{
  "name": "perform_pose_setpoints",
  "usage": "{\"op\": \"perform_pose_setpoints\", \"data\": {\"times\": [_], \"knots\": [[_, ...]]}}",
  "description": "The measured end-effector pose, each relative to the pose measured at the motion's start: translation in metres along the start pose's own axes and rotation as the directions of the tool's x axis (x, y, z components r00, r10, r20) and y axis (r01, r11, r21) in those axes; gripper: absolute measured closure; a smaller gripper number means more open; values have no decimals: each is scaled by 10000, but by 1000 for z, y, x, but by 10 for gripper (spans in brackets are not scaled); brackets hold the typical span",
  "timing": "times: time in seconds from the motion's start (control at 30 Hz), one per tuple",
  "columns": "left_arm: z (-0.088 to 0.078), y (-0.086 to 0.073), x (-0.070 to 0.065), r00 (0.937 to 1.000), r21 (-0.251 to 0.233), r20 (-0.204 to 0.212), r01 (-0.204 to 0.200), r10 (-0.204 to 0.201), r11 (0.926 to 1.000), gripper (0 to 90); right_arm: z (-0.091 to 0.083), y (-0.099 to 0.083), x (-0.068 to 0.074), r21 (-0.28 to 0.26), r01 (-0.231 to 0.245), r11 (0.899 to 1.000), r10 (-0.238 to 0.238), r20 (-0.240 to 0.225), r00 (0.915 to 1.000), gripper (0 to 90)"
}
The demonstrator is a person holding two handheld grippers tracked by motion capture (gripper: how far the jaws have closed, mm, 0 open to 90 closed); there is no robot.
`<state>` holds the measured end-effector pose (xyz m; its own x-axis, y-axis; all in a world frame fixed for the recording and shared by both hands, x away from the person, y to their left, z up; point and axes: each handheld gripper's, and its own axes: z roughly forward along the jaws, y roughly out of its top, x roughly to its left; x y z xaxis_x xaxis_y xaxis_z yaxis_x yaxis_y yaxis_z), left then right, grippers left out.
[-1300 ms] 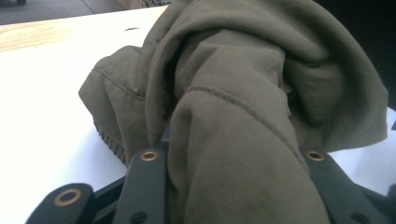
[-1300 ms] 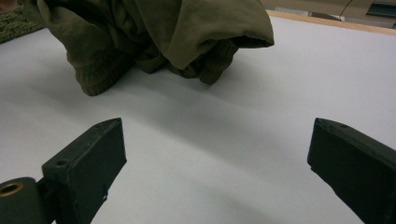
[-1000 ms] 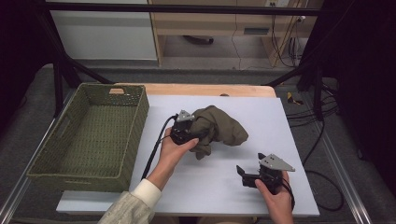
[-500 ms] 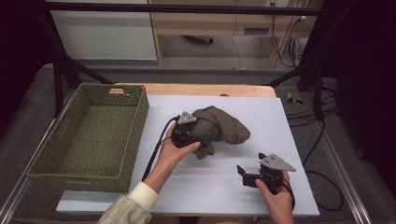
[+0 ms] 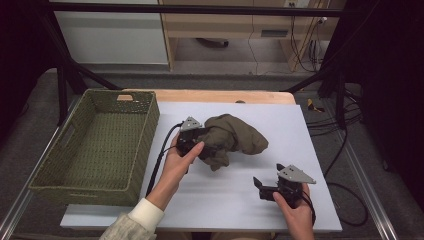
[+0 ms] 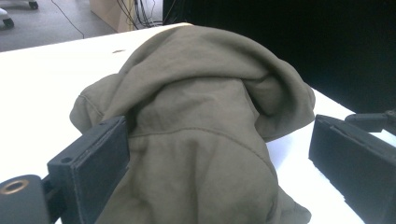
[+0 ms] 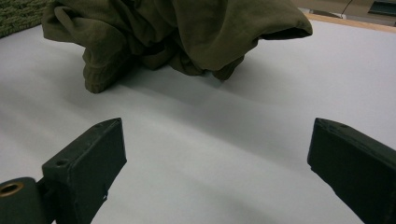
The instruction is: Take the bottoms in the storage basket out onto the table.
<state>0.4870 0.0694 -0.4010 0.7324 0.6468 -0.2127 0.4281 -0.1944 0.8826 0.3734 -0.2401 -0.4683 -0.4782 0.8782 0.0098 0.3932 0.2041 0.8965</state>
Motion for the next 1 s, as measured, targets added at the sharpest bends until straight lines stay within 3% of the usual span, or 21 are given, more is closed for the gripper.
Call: {"op": "perform_pose_setpoints", "data": {"times": [0.2, 0.4, 0.63, 1.0], "knots": [[-7, 2, 0, 9995, -81, -257, -196, 194, 9998, 54, 0, 0, 0, -24, 33, 10000, -33, -23, 10000, 47], [-16, 5, -2, 9996, -394, -154, -236, 230, 9989, 53, -1, 0, 0, 0, 47, 10000, -47, 25, 10000, 47], [-32, 10, -2, 9983, -641, -333, -489, 468, 9967, 56, -1, 0, -1, -14, 32, 10000, -32, 48, 10000, 47], [-49, -3, -2, 9974, -704, -514, -539, 503, 9961, 53, -2, 0, -1, -10, 39, 10000, -39, 58, 10000, 46]]}}
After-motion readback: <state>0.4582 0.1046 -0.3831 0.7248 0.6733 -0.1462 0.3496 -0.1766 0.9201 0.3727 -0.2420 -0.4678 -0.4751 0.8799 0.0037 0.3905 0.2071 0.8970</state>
